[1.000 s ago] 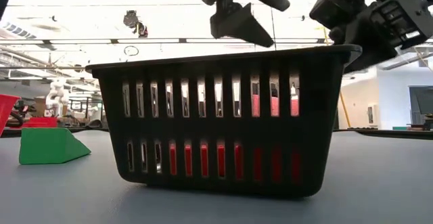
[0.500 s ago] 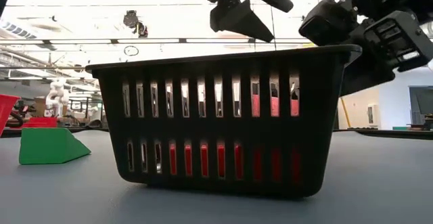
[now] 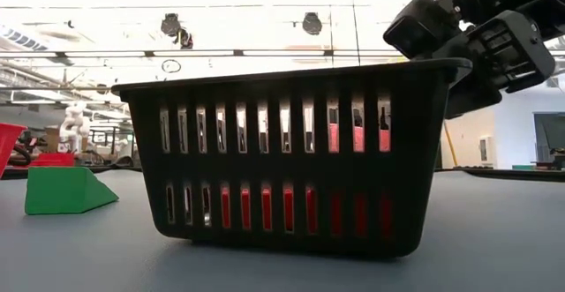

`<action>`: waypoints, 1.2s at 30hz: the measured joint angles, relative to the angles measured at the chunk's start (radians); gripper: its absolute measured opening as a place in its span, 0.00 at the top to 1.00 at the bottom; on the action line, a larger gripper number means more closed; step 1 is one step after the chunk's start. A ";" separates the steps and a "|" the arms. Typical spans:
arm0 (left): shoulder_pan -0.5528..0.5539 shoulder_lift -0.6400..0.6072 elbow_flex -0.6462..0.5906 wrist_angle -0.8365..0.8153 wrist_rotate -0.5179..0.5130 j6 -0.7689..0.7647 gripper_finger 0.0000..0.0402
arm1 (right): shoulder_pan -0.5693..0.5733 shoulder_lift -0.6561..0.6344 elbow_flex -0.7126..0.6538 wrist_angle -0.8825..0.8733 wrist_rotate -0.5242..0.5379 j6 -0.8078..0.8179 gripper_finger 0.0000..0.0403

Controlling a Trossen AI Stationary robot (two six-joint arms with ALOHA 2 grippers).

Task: Sort & place blocks by color
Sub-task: Adjust the black bin

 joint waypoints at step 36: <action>-0.083 -0.350 -0.916 0.828 -0.102 -0.291 0.17 | -0.041 -0.011 0.052 0.038 0.270 -0.011 0.28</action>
